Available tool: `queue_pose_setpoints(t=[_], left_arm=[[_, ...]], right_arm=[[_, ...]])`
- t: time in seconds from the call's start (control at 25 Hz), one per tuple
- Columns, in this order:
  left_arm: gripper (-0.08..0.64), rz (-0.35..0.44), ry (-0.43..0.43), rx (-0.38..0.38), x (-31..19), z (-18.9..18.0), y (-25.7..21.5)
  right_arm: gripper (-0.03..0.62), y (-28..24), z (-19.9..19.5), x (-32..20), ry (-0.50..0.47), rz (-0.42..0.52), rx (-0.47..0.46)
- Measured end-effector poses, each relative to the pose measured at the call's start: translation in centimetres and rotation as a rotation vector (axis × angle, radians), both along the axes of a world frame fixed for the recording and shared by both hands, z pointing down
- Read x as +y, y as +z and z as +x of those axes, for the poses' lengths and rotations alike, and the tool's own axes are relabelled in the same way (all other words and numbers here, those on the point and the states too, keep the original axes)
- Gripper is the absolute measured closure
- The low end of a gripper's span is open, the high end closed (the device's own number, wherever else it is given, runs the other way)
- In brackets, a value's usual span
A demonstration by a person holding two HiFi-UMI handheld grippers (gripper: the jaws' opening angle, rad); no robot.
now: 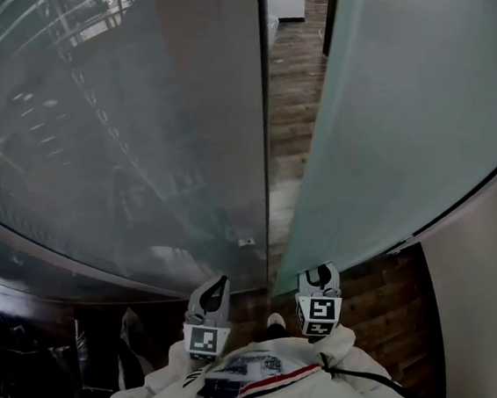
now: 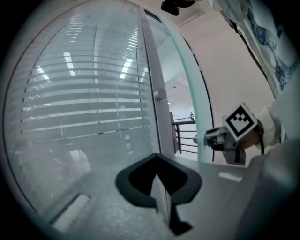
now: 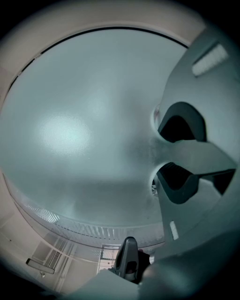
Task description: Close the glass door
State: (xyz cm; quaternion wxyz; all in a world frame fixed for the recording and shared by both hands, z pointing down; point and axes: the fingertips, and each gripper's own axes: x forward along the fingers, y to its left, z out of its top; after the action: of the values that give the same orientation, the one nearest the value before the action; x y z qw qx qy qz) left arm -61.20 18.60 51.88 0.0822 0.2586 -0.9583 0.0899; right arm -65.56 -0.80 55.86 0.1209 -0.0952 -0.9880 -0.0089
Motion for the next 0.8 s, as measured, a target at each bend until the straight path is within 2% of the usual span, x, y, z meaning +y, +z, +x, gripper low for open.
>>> queue_pose_setpoints(t=[0.24,0.4,0.52,0.8], left_arm=[[0.558,0.027,-0.033,-0.027,-0.9,-1.8,-1.9],[0.558,0.005,-0.022,-0.061,-1.7,-2.1,-2.8],[0.558,-0.003,-0.028,-0.043,-2.0,-2.2,-2.4],[0.558,-0.017,0.046,-0.046,-3.0,-2.9,-2.3]], right_arm=[[0.474,0.1,-1.4,0.4,-0.032,0.002,0.004],[0.474,-0.5,-2.7,0.8,-0.037,-0.001,-0.009],[0.476,-0.1,-3.1,0.7,-0.037,0.009,0.0],[0.476,-0.5,-4.4,1.3,-0.055,0.003,0.002]])
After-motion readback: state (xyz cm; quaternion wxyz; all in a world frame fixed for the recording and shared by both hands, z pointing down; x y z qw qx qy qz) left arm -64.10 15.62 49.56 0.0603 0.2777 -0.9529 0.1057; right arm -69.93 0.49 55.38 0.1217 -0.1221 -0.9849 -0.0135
